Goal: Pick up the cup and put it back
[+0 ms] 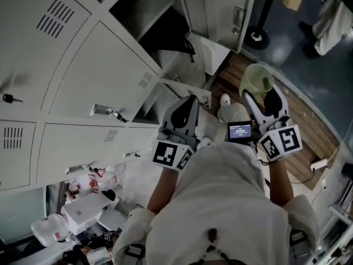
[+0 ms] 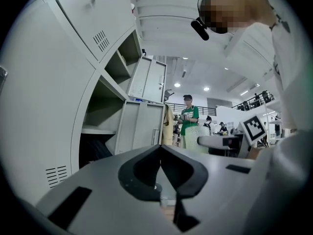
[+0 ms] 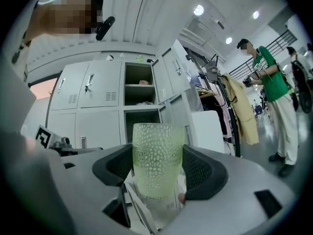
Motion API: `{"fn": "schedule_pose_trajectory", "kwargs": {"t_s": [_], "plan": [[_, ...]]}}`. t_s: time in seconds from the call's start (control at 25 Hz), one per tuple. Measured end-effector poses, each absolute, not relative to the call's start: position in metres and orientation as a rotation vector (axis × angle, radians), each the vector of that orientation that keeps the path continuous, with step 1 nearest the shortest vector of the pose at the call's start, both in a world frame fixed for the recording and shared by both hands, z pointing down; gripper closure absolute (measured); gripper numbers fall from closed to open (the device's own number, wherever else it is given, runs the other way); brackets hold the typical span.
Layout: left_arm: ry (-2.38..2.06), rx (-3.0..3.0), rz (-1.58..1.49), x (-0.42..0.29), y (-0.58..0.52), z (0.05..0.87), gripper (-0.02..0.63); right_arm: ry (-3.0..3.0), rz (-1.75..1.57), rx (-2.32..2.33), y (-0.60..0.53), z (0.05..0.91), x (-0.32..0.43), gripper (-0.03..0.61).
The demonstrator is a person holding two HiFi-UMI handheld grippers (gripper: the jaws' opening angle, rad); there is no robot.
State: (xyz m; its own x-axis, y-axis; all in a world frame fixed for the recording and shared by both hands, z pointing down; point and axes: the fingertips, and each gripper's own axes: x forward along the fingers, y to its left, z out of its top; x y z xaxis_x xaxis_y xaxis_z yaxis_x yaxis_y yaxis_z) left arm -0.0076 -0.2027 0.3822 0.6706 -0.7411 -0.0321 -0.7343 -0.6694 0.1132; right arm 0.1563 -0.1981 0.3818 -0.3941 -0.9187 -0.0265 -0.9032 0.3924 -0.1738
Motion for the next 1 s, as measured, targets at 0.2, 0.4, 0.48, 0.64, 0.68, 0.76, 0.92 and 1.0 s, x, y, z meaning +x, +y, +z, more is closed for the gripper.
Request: {"fn": "schedule_pose_trajectory", "kwargs": {"t_s": [0.2, 0.4, 0.48, 0.64, 0.68, 0.76, 0.92, 1.0], "plan": [[-1.266, 2.767, -0.106, -0.007, -0.198, 0.394, 0.606, 2.526, -0.209, -1.710, -0.182, 0.415, 0.151, 0.250], [-1.298, 2.753, -0.105, -0.015, -0.195, 0.399, 0.606, 2.537, -0.233, -1.712, -0.174, 0.429, 0.144, 0.250], [-1.310, 2.750, -0.108, -0.018, -0.194, 0.399, 0.606, 2.559, -0.234, -1.704, -0.174, 0.432, 0.139, 0.250], [-1.319, 2.753, -0.105, -0.021, -0.196, 0.399, 0.606, 2.597, -0.214, -1.675, -0.177, 0.430, 0.129, 0.250], [-1.318, 2.753, -0.103, -0.021, -0.196, 0.400, 0.606, 2.604, -0.209, -1.668, -0.177, 0.429, 0.126, 0.250], [-1.304, 2.765, -0.095, -0.020, -0.196, 0.401, 0.606, 2.615, -0.206, -1.658, -0.177, 0.428, 0.121, 0.250], [-1.132, 2.868, -0.101, -0.006, -0.184, 0.399, 0.606, 2.641, -0.208, -1.644, -0.178, 0.430, 0.113, 0.250], [-1.069, 2.864, -0.160, -0.004, -0.181, 0.396, 0.606, 2.650, -0.212, -1.641, -0.179, 0.431, 0.110, 0.250]]}}
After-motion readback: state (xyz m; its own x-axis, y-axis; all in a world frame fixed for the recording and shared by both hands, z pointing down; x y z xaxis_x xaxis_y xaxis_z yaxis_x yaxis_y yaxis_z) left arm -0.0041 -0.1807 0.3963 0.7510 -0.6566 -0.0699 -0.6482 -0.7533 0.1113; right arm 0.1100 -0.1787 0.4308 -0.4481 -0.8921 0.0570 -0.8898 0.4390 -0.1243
